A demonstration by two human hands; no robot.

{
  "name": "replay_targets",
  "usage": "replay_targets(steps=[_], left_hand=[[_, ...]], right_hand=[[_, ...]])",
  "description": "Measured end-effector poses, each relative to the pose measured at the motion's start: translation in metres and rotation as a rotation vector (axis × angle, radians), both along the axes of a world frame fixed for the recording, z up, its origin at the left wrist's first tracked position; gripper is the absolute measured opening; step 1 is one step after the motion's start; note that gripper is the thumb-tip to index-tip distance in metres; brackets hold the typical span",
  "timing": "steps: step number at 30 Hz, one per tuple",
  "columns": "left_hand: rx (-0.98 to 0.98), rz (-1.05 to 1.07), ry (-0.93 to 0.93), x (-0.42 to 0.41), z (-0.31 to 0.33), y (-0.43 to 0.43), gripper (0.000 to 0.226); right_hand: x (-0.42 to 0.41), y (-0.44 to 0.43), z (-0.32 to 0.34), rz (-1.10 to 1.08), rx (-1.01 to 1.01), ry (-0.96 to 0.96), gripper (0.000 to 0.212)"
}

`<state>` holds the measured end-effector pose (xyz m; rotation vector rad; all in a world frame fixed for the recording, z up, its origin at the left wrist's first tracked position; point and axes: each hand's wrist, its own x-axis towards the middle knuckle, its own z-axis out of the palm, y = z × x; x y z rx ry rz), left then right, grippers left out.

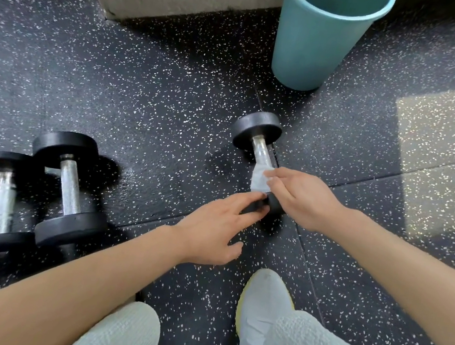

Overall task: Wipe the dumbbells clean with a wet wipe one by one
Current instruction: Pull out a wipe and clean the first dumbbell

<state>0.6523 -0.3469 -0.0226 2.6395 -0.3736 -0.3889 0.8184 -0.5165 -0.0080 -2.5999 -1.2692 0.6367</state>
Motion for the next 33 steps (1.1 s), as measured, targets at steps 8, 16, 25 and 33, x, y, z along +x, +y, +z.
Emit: replay_targets(steps=[8, 16, 25, 33], left_hand=[[0.030, -0.038, -0.076, 0.007, 0.001, -0.005, 0.083], [0.087, -0.049, -0.057, 0.012, 0.003, -0.012, 0.085], [0.122, -0.099, -0.051, 0.018, 0.010, -0.015, 0.087], [0.098, -0.124, -0.030, 0.022, 0.014, -0.024, 0.091]], right_hand=[[0.016, 0.023, -0.004, -0.001, 0.010, -0.001, 0.056], [-0.002, -0.004, 0.001, -0.021, -0.005, -0.020, 0.051], [0.031, 0.038, -0.007, 0.011, -0.021, -0.082, 0.057], [0.008, -0.006, 0.003, -0.097, 0.012, -0.018, 0.042]])
